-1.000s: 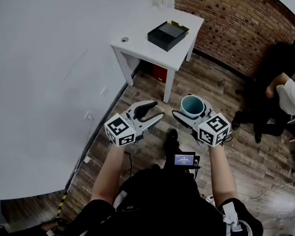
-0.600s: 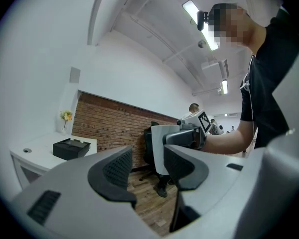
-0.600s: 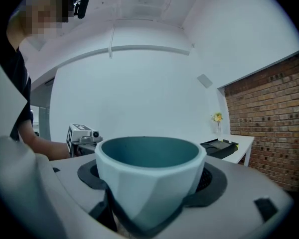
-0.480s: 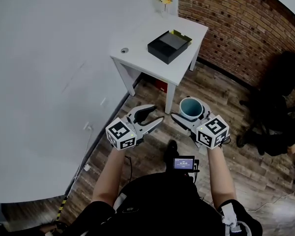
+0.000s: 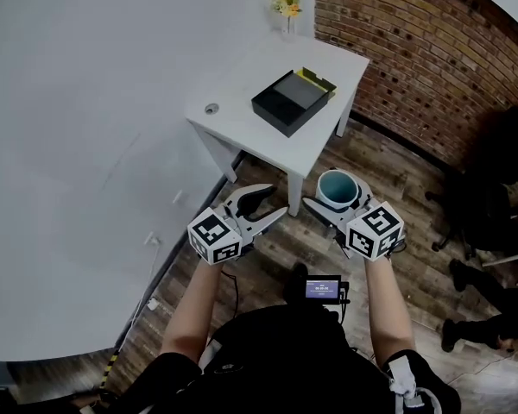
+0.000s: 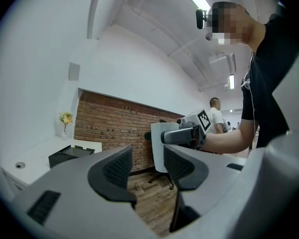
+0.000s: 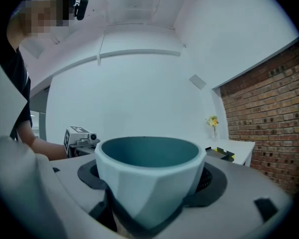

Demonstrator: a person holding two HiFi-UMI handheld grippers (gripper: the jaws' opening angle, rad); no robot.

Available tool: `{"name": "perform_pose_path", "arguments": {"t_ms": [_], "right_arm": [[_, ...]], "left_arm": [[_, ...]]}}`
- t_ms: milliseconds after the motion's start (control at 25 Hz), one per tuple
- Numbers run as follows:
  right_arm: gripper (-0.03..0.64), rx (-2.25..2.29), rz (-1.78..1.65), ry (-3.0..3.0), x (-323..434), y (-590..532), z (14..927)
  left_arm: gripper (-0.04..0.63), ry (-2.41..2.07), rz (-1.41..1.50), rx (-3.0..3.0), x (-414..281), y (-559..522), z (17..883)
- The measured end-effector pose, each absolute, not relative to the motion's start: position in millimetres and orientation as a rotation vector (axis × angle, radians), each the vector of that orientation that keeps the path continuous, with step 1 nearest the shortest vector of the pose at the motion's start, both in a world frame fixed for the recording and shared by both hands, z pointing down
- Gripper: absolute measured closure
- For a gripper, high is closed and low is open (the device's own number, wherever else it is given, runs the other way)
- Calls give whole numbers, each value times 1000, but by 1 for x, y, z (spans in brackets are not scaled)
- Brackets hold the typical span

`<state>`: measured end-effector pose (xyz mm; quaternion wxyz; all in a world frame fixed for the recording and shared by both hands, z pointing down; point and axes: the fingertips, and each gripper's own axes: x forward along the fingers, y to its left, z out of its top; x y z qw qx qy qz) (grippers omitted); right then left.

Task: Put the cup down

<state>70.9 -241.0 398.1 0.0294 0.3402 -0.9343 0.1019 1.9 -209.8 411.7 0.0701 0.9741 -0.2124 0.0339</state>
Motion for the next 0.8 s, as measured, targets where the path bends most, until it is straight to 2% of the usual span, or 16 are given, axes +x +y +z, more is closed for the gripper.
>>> {"name": "perform_pose_path", "arguments": {"t_ms": [400, 800], "right_arm": [[207, 1003, 324, -2915, 98, -310, 391], [207, 963, 345, -2906, 95, -338, 400]], "left_arm": [[408, -702, 103, 2933, 32, -279, 399], [408, -745, 104, 2909, 29, -310, 406]]}}
